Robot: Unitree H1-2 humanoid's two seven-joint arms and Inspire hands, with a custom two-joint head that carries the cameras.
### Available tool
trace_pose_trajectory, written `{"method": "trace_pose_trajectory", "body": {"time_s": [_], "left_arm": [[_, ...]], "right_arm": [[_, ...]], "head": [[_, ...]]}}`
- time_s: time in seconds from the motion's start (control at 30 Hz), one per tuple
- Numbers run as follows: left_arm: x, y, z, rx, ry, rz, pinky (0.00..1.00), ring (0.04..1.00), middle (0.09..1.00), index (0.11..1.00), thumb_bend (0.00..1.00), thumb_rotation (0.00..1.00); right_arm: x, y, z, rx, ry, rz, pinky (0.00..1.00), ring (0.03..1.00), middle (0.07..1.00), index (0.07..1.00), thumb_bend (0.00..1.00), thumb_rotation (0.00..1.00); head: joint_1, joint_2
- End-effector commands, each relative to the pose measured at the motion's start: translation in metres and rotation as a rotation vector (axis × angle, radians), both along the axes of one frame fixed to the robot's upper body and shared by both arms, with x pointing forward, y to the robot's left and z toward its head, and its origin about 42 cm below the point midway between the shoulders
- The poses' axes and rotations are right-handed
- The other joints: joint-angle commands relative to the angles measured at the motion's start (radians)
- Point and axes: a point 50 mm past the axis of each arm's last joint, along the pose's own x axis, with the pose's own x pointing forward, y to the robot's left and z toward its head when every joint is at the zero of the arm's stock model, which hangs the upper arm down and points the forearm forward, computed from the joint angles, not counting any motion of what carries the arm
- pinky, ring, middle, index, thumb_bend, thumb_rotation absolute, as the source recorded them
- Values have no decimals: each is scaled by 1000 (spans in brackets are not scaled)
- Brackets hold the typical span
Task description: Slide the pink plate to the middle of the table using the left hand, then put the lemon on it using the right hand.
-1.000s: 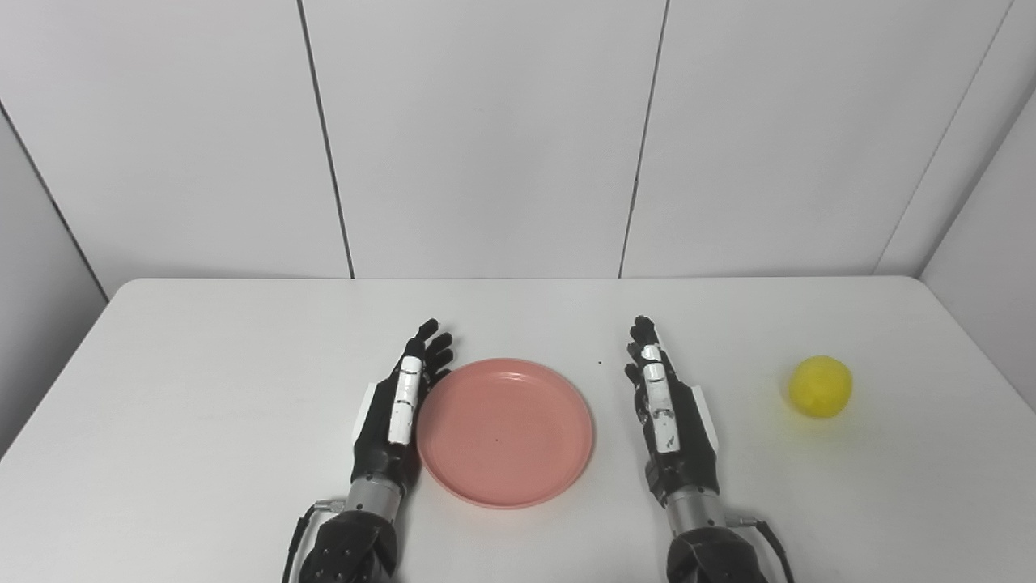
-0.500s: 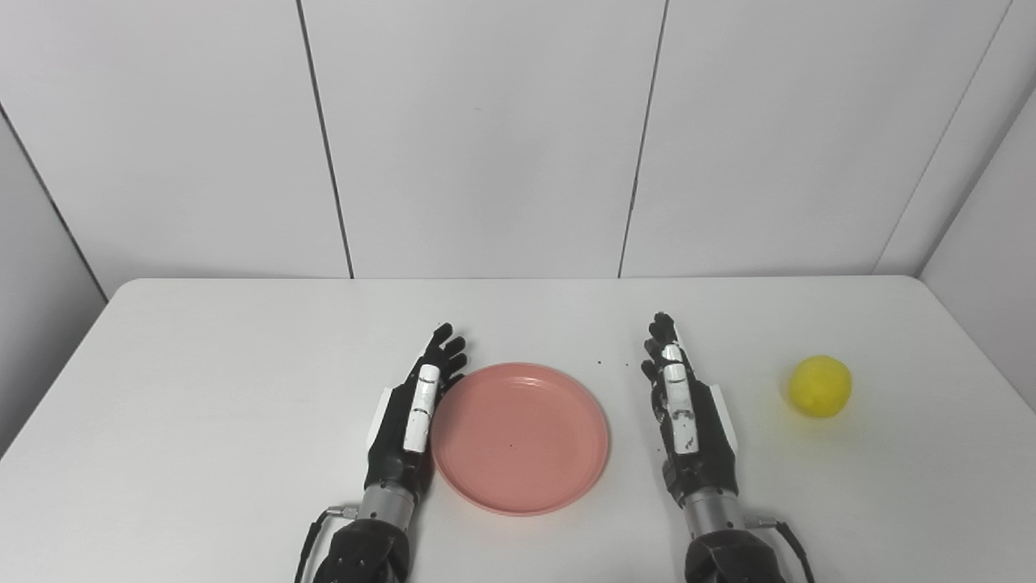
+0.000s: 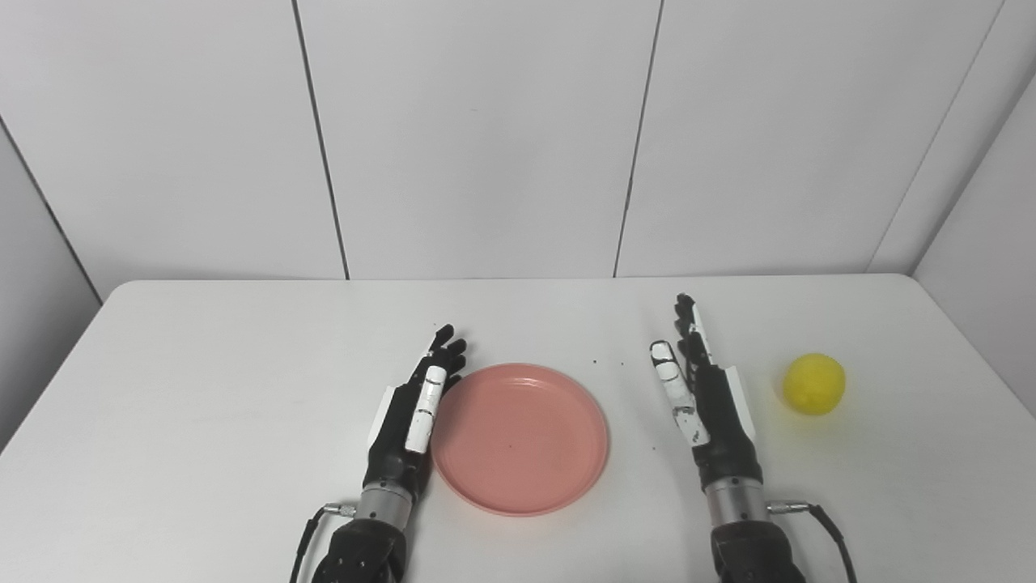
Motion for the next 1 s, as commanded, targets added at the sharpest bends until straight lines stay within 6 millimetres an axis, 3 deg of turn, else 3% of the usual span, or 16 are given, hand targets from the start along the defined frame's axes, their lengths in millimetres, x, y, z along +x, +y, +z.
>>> {"method": "trace_pose_trajectory", "body": {"time_s": [0.0,0.27,0.3,0.37,0.43,0.53,0.67,0.97], "left_arm": [[3,8,-5,10,-1,17,923,931,926,930,614,1000],[3,11,-6,-55,16,31,913,926,922,925,610,1000],[3,12,-6,-63,20,33,909,924,920,922,622,1000],[3,14,-6,-70,29,39,905,922,919,920,631,1000],[3,16,-7,-67,31,40,901,921,921,920,639,1000],[4,18,-7,-69,32,43,901,923,925,923,646,1000],[5,20,-7,-89,29,62,885,913,913,904,638,1000],[7,26,-10,-90,23,86,854,889,887,878,581,1000]], "right_arm": [[0,-10,28,-79,-131,-53,1000,1000,1000,1000,713,1000],[-4,-47,44,-269,-123,-257,920,971,986,992,713,1000],[-4,-50,46,-308,-116,-289,884,949,974,981,710,884],[-5,-56,48,-357,-101,-348,865,935,963,973,722,775],[-5,-59,51,-374,-93,-378,861,933,958,970,731,685],[-3,-65,54,-404,-74,-420,849,929,952,966,748,642],[6,-75,56,-434,-42,-467,800,892,918,929,839,436],[18,-98,51,-440,51,-535,795,881,903,918,884,340]], "head": [[1,1],[-14,5],[-16,4],[-26,6],[-37,2],[-59,0],[-78,-5],[-104,-10]]}}
